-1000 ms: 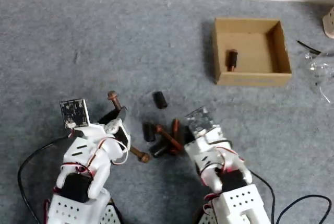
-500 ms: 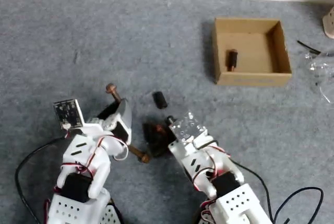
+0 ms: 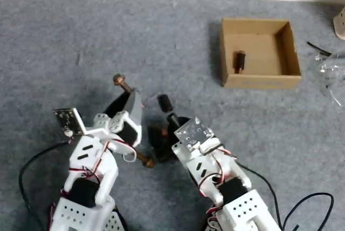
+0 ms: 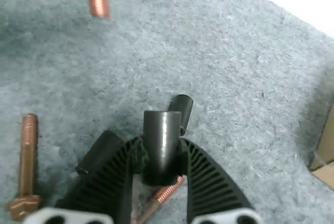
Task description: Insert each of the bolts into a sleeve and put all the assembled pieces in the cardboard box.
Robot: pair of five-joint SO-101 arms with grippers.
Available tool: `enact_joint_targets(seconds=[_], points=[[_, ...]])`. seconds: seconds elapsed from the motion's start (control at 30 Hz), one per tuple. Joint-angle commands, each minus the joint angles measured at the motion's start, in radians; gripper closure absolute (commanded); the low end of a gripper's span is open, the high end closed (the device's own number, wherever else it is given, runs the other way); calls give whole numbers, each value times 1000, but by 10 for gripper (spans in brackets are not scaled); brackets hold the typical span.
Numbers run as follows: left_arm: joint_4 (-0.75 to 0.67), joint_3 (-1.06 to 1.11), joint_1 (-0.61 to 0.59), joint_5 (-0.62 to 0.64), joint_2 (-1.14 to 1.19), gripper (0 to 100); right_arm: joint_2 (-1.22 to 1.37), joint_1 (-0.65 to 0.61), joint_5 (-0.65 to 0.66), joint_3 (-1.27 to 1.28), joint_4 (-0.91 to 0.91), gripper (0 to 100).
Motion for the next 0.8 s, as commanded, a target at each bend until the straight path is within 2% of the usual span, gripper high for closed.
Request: enact_joint_targets(seconds=[0.0,0.17,0.27,0.43,0.77], points=[[-26,25,99,9,-13,996,-12,-27,28,39,-44,995],[-23,24,151,11,-18,996,-12,-45,28,39,-45,995],[-23,24,136,11,-19,996,-12,-45,26,47,-96,995],[-23,24,79,87,-18,996,-12,-45,28,111,-226,995],[-25,7,56,94,-21,995,-12,-91,31,114,-206,995]])
